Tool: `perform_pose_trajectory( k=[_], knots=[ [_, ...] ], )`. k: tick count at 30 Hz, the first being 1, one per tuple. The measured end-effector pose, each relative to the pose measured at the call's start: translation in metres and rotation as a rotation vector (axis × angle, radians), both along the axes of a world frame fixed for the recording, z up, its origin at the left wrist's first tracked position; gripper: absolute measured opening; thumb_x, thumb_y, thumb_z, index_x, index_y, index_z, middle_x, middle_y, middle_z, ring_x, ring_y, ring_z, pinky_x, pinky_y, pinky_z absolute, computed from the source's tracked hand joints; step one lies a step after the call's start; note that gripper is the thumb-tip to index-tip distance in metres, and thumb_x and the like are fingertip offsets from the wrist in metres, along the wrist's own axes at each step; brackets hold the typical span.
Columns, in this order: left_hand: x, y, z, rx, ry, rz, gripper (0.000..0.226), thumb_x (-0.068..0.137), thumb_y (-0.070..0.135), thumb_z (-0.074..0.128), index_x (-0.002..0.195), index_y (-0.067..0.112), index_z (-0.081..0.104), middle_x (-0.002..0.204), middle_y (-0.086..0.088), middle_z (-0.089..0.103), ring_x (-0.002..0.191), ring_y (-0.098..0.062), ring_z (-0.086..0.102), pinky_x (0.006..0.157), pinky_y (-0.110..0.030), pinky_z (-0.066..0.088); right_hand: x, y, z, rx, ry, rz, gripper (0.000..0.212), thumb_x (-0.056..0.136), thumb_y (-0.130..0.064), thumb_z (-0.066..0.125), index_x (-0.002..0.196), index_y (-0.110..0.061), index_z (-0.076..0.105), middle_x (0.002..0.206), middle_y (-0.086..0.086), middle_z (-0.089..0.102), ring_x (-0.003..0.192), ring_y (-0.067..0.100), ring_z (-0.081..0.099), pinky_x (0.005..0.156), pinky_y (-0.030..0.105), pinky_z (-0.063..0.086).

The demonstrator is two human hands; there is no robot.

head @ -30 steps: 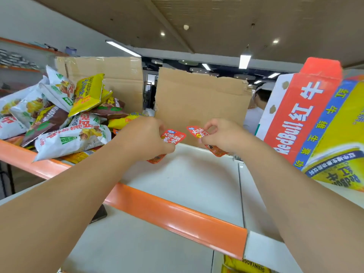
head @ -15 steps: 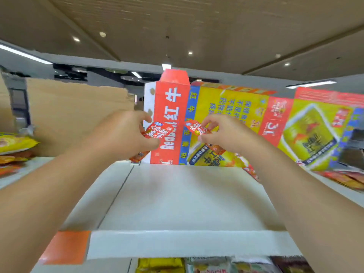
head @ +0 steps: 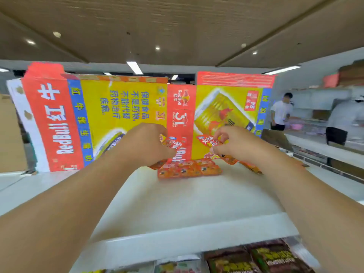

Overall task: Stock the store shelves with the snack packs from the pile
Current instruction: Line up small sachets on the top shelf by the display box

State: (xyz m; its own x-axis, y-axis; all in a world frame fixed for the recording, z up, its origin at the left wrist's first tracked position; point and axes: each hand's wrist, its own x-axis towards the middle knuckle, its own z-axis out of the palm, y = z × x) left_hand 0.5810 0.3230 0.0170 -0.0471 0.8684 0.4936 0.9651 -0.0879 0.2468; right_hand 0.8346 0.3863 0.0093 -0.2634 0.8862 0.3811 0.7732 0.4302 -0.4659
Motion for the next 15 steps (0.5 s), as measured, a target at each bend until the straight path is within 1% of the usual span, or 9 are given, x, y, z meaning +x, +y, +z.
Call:
perform_pose_trajectory(
  k=[1, 3, 5, 7, 10, 11, 13, 15],
  knots=[
    [0.013, 0.008, -0.002, -0.026, 0.016, 0.0, 0.051, 0.069, 0.057, 0.072, 0.115, 0.036, 0.067, 0.081, 0.012, 0.07, 0.082, -0.008, 0.065, 0.074, -0.031, 0.057, 0.011, 0.007, -0.003, -0.01, -0.016, -0.001, 0.035, 0.079, -0.041, 0.082, 0.107, -0.028, 0.066, 0.109, 0.002, 0.066, 0.095, 0.022, 0.065, 0.072, 0.03, 0.049],
    [0.033, 0.021, -0.005, -0.082, 0.094, 0.018, 0.052, 0.073, 0.058, 0.069, 0.117, 0.032, 0.067, 0.082, 0.011, 0.065, 0.091, -0.014, 0.064, 0.079, -0.033, 0.057, 0.025, 0.02, -0.006, -0.04, -0.057, 0.005, 0.037, 0.079, -0.046, 0.081, 0.109, -0.03, 0.065, 0.108, -0.001, 0.065, 0.095, 0.02, 0.063, 0.082, 0.034, 0.05],
    [0.045, 0.03, -0.006, -0.123, 0.156, 0.059, 0.052, 0.077, 0.059, 0.066, 0.115, 0.024, 0.069, 0.082, 0.006, 0.065, 0.093, -0.018, 0.064, 0.08, -0.036, 0.057, 0.027, 0.033, -0.004, -0.068, -0.102, 0.023, 0.038, 0.077, -0.051, 0.079, 0.108, -0.034, 0.064, 0.108, -0.005, 0.062, 0.095, 0.017, 0.062, 0.084, 0.036, 0.053],
    [0.047, 0.036, -0.01, -0.156, 0.164, 0.103, 0.05, 0.08, 0.058, 0.066, 0.113, 0.02, 0.07, 0.082, 0.002, 0.067, 0.087, -0.019, 0.065, 0.078, -0.036, 0.057, 0.02, 0.043, 0.001, -0.069, -0.149, 0.048, 0.036, 0.077, -0.052, 0.078, 0.106, -0.036, 0.064, 0.107, -0.007, 0.062, 0.093, 0.015, 0.061, 0.082, 0.035, 0.054],
    [0.039, 0.04, -0.023, -0.207, 0.107, 0.142, 0.04, 0.083, 0.054, 0.067, 0.109, 0.023, 0.07, 0.091, 0.001, 0.069, 0.079, -0.016, 0.064, 0.069, -0.031, 0.055, 0.001, 0.052, 0.014, -0.067, -0.22, 0.109, 0.035, 0.079, -0.051, 0.078, 0.105, -0.031, 0.064, 0.098, -0.008, 0.06, 0.087, 0.012, 0.06, 0.077, 0.033, 0.051],
    [0.036, 0.04, -0.027, -0.22, 0.09, 0.163, 0.041, 0.083, 0.054, 0.067, 0.108, 0.022, 0.071, 0.095, -0.001, 0.069, 0.081, -0.017, 0.064, 0.069, -0.031, 0.055, -0.007, 0.054, 0.017, -0.069, -0.25, 0.126, 0.035, 0.08, -0.05, 0.077, 0.105, -0.03, 0.063, 0.096, -0.008, 0.058, 0.084, 0.012, 0.059, 0.074, 0.033, 0.049],
    [0.028, 0.041, -0.033, -0.23, 0.064, 0.219, 0.048, 0.081, 0.057, 0.066, 0.106, 0.017, 0.073, 0.104, -0.006, 0.071, 0.091, -0.022, 0.066, 0.079, -0.036, 0.057, -0.023, 0.056, 0.02, -0.073, -0.287, 0.152, 0.035, 0.082, -0.05, 0.076, 0.105, -0.027, 0.063, 0.093, -0.008, 0.058, 0.08, 0.011, 0.058, 0.07, 0.031, 0.047],
    [0.022, 0.041, -0.035, -0.239, 0.048, 0.265, 0.053, 0.08, 0.059, 0.065, 0.107, 0.015, 0.073, 0.108, -0.008, 0.071, 0.096, -0.024, 0.066, 0.083, -0.038, 0.057, -0.035, 0.06, 0.013, -0.084, -0.26, 0.179, 0.033, 0.082, -0.047, 0.077, 0.104, -0.025, 0.064, 0.088, -0.005, 0.061, 0.075, 0.012, 0.058, 0.066, 0.03, 0.046]
  ],
)
